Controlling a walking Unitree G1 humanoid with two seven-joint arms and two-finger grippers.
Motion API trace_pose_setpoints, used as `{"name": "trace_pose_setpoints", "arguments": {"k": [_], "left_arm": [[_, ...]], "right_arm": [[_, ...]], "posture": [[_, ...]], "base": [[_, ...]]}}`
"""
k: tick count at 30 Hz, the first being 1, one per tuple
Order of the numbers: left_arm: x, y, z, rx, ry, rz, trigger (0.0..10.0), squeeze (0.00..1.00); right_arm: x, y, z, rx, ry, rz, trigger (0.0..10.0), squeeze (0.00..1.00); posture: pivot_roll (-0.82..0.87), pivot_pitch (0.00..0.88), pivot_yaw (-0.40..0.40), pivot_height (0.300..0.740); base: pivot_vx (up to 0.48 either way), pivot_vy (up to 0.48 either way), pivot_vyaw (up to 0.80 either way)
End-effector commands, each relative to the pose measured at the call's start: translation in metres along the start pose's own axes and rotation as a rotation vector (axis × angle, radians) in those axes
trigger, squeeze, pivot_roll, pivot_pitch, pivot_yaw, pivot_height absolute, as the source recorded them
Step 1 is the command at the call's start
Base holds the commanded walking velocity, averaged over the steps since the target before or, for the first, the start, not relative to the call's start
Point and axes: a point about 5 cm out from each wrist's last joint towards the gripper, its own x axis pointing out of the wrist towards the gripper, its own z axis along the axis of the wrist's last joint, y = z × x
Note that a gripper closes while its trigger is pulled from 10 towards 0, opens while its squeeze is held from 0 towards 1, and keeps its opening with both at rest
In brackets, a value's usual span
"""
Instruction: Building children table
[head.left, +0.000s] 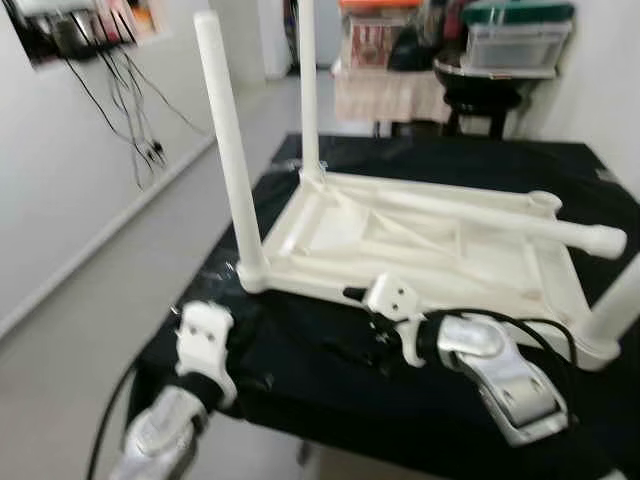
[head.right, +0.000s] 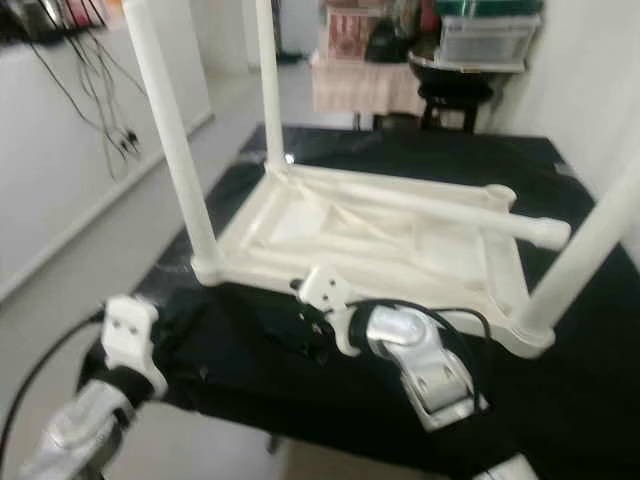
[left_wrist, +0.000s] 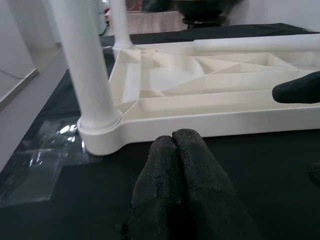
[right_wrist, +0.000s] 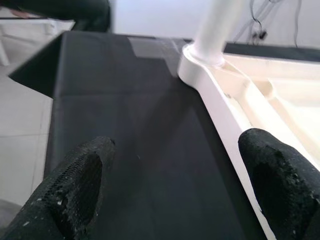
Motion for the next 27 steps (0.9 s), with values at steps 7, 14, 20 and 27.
{"name": "trace_pose_setpoints", "arguments": {"k": [7,14,20,27], "left_arm": [[0.001,0.000,0.000,0.013,0.003,-0.017,10.0,0.00],[0.001,0.000,0.000,0.019,0.002,-0.014,10.0,0.00],[0.002,0.000,0.000,0.026,0.000,-0.014,10.0,0.00],[0.003,0.000,0.000,0.033,-0.002,-0.021,10.0,0.00]], "right_arm": [[-0.002,-0.009,0.008,-0.038,0.054,-0.012,10.0,0.00],[0.004,-0.008,0.012,-0.038,0.031,0.001,10.0,0.00],[0.008,-0.005,0.026,0.006,-0.073,0.031,10.0,0.00],[0.011,-0.015,0.021,0.022,0.005,-0.074,10.0,0.00]], "posture": [[-0.12,0.000,-0.005,0.740],[-0.12,0.000,-0.008,0.740],[-0.12,0.000,-0.010,0.740],[-0.12,0.000,-0.014,0.740]], "base": [[0.000,0.000,0.00],[0.000,0.000,0.00],[0.000,0.000,0.53],[0.000,0.000,0.46]]}}
